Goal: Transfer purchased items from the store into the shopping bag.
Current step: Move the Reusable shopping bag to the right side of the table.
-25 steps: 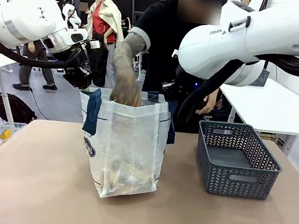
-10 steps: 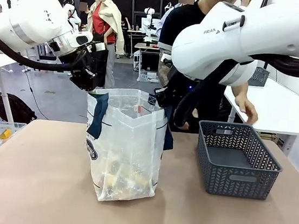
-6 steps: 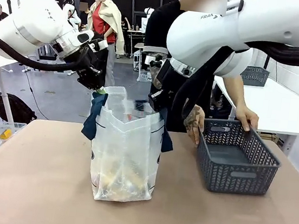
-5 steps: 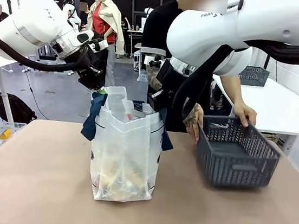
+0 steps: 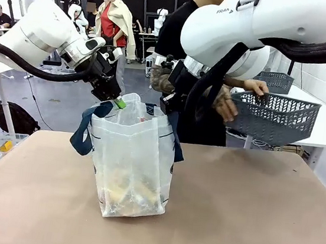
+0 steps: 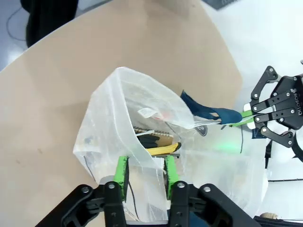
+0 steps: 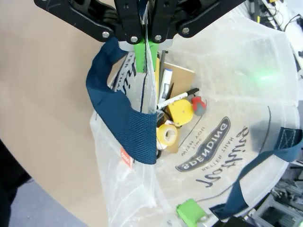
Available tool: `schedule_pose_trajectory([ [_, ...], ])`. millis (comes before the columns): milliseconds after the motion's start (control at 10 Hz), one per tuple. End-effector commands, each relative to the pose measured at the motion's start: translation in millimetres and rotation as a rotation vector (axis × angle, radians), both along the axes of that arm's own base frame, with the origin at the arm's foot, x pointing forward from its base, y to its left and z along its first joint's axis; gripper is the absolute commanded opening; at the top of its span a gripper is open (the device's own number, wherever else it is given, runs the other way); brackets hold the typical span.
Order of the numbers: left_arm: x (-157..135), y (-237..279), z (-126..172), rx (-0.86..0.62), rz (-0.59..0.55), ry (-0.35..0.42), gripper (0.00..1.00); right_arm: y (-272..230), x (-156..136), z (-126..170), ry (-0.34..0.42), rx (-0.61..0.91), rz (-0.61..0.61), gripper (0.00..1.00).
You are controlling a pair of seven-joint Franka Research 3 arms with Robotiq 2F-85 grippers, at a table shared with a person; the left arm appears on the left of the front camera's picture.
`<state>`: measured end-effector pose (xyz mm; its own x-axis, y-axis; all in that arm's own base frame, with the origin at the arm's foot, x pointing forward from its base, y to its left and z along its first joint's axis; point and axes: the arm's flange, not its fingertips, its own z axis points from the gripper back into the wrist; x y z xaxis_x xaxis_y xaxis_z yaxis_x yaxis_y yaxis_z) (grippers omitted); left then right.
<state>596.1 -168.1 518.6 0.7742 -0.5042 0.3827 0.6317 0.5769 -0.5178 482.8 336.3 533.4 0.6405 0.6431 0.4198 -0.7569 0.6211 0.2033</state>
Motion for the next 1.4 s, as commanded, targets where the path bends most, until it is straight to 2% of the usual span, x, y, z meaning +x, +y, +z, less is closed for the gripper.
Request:
schedule_pose_trajectory([
  [0,8,-1,1,-0.086,-0.050,0.004,0.55,3,8,0,-0.002,0.046,0.024,0.00],
  [200,12,-8,-2,-0.152,-0.051,0.011,0.55,9,9,-3,-0.010,0.042,0.028,0.00],
  [600,21,-31,-5,-0.188,-0.066,0.018,0.55,30,-5,-7,-0.066,0.024,0.114,0.00],
  [900,24,-36,-9,-0.249,-0.110,0.011,0.55,38,2,-10,-0.063,0.028,0.124,0.00],
  [1300,29,-39,-11,-0.297,-0.145,0.037,0.55,49,7,-7,-0.062,0.021,0.109,0.00],
])
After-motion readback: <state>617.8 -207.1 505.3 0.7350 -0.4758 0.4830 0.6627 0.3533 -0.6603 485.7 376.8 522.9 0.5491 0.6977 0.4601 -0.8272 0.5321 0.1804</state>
